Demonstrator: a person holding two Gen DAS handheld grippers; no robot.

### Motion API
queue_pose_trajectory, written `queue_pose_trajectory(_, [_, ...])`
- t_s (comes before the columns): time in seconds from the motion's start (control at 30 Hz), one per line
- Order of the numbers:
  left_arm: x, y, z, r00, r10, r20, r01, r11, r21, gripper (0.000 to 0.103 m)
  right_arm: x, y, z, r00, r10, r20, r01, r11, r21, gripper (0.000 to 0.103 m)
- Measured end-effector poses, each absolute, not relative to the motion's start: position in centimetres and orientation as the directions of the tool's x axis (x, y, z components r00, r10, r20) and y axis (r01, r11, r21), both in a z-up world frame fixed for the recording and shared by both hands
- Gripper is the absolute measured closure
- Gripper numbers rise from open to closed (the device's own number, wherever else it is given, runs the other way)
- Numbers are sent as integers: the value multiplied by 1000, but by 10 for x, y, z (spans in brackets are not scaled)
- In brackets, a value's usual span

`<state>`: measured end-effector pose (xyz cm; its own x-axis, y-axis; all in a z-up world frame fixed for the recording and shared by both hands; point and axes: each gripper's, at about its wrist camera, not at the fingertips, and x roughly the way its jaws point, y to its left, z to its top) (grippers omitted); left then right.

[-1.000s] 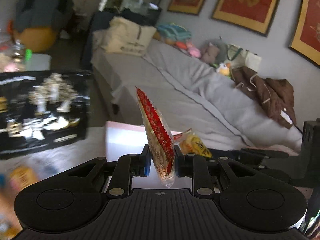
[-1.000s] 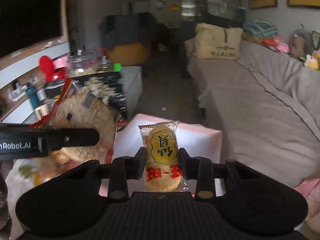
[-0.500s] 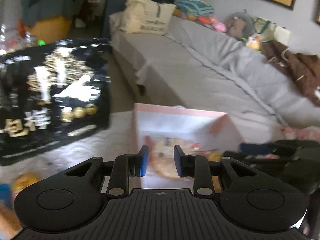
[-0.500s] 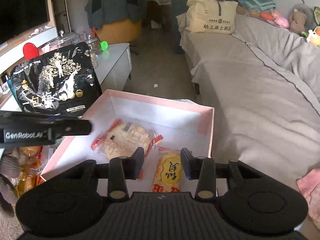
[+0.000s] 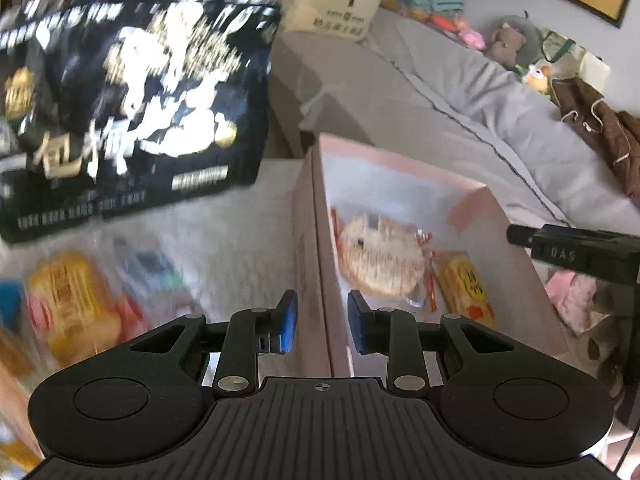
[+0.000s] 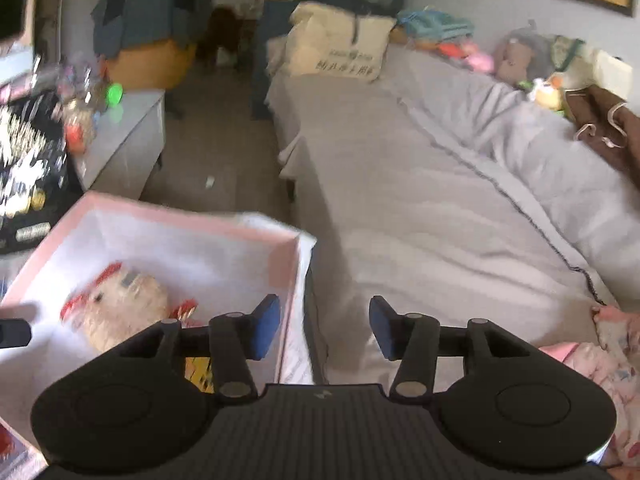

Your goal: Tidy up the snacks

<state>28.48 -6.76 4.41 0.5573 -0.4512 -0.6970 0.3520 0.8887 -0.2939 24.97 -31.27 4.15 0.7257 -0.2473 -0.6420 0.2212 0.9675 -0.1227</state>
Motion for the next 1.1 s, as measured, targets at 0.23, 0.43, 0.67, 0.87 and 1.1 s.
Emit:
queue_pose_trajectory(0.23, [271,-45,40,551,-459,-697,346,886,-310,70,244,-327,30,687,-62,-724,172,982,79,54])
queue_pose_trajectory(0.43, [258,-22,48,562,-445,-697,327,894,-306,80,247,-291,26,691,23,-722,97,988,124,50])
queue_pose_trajectory(0.67, [255,12,55,620,-432,-655,264,901,-345,79,266,-251,27,711,65,-700,48,989,140,50])
queue_pose_trajectory(0.87, [222,43,92,730,-415,-542,258,903,-343,78,251,-242,46,753,61,-655,20,993,116,50])
queue_pose_trajectory(1.1, [181,69,87,758,-253,-601,161,966,-204,78,190,-217,74,743,223,-631,-151,974,167,48])
